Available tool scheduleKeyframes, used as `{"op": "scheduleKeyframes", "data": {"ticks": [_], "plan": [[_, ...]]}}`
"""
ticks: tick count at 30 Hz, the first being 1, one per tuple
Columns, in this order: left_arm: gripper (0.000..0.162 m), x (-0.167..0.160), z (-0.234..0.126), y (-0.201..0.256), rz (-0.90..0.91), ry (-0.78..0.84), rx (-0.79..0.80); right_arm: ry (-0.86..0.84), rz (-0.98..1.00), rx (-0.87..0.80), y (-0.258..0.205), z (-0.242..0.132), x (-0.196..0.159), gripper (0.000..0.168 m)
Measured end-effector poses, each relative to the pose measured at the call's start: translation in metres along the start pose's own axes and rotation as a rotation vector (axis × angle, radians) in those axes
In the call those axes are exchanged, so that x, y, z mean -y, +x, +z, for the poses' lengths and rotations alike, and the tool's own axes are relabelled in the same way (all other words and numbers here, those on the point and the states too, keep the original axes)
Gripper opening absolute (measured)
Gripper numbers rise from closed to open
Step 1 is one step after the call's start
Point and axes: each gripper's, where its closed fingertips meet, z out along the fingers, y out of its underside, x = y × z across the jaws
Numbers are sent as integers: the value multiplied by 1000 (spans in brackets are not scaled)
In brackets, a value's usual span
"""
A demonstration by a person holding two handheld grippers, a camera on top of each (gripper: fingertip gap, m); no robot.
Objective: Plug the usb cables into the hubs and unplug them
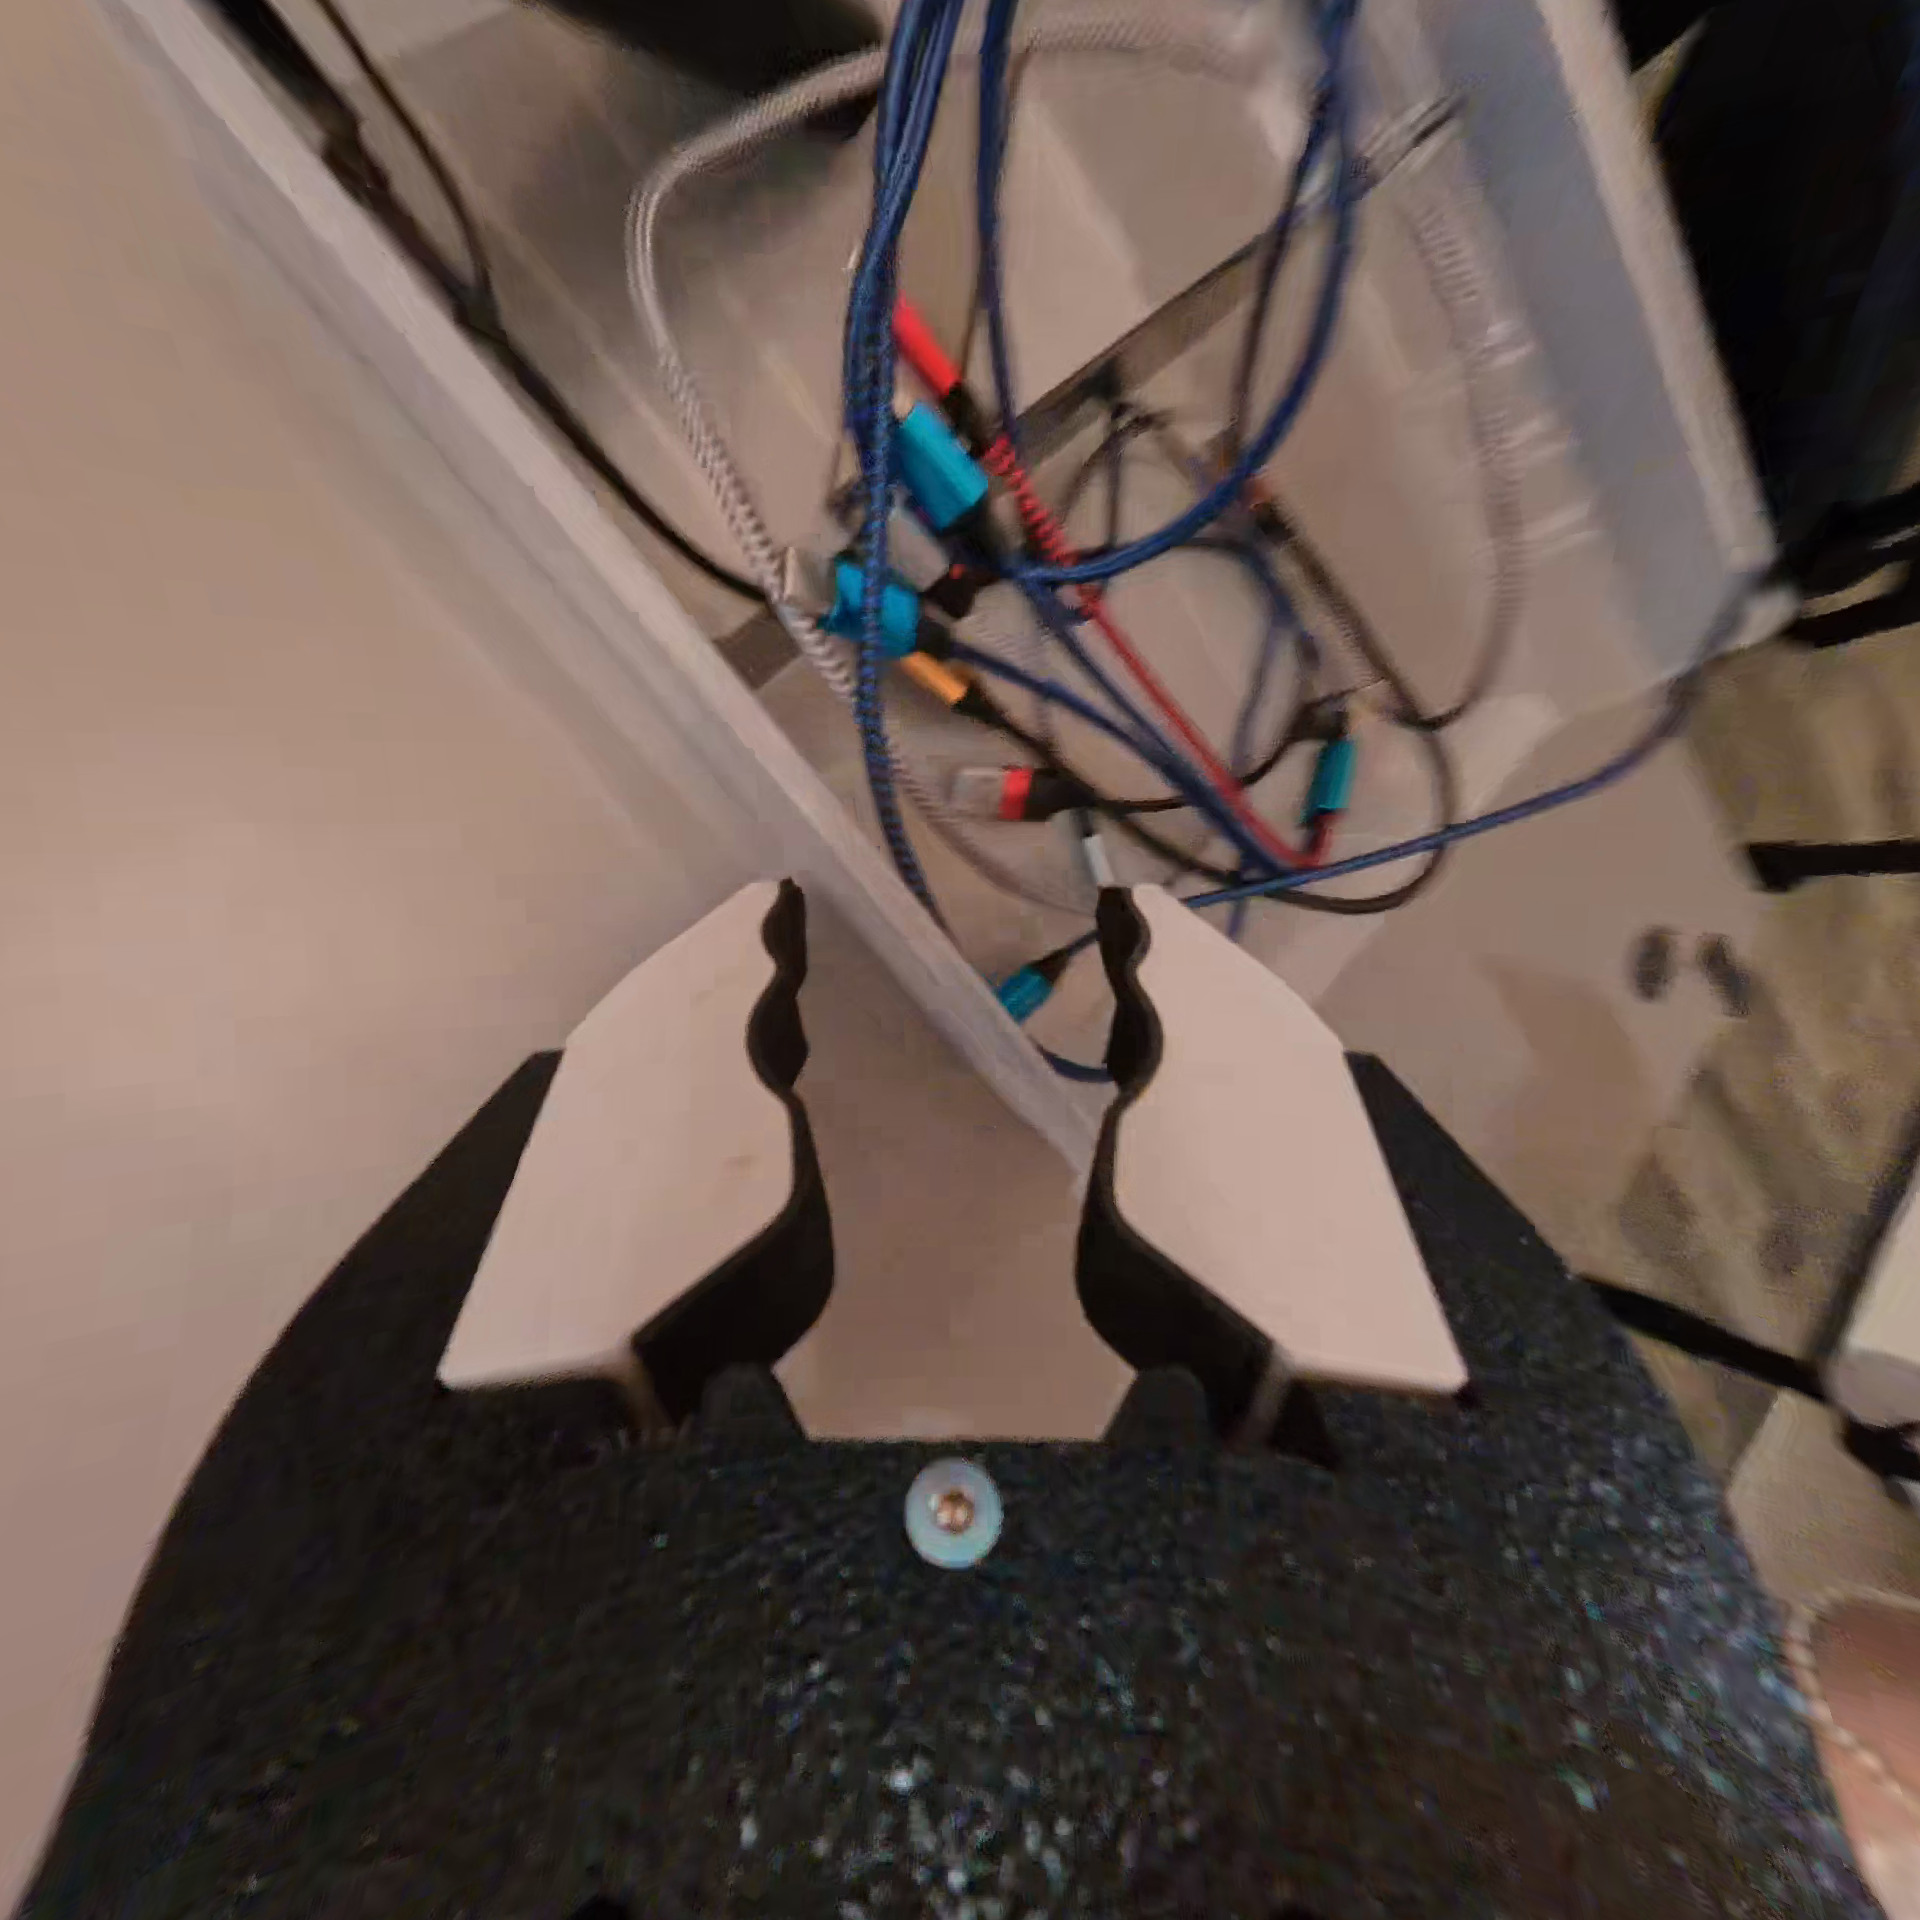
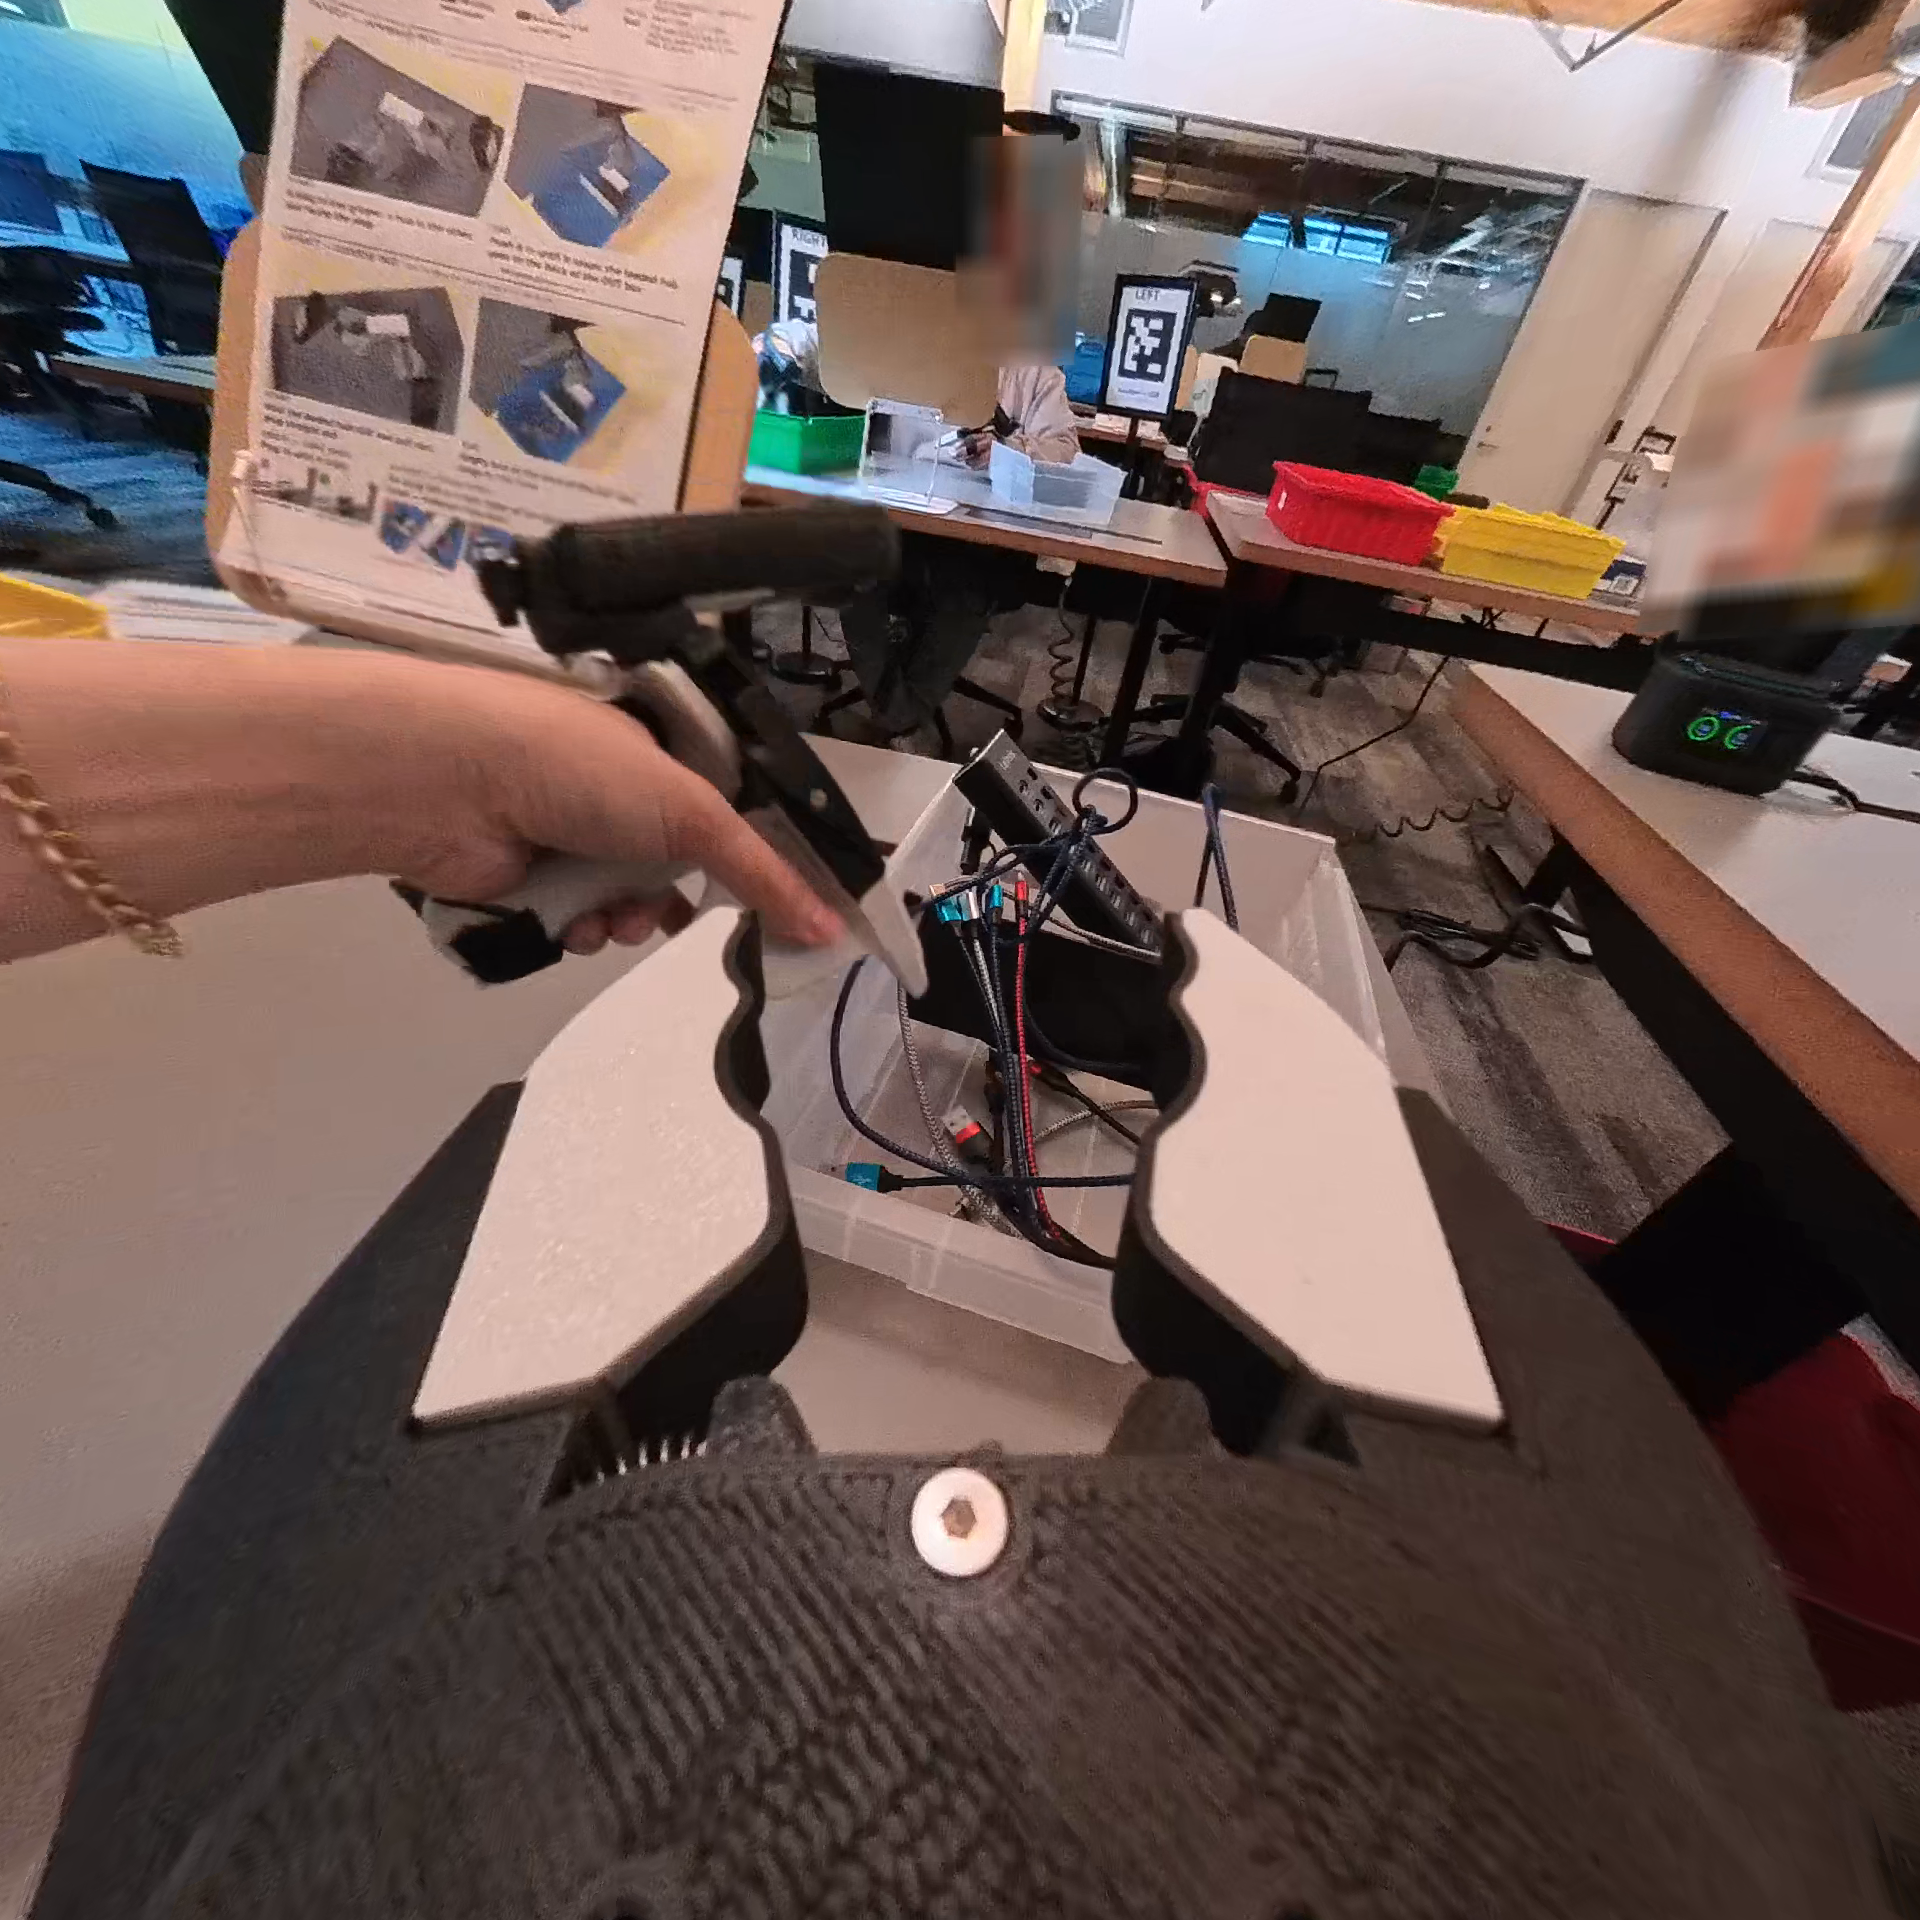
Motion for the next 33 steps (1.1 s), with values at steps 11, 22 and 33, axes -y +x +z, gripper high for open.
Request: {"op": "scheduleKeyframes", "data": {"ticks": [11, 22, 33], "plan": [[5, -30, -20, -58, 172, -214, 318, -25, -105, 119, -31, -10, 11, 69], [6, -249, -157, -90, 313, -181, 218, 10, -211, 249, -93, -9, 32, 70], [5, -500, -324, -144, 10, -167, 345, -175, 113, 798, -362, 44, 35, 86]]}}
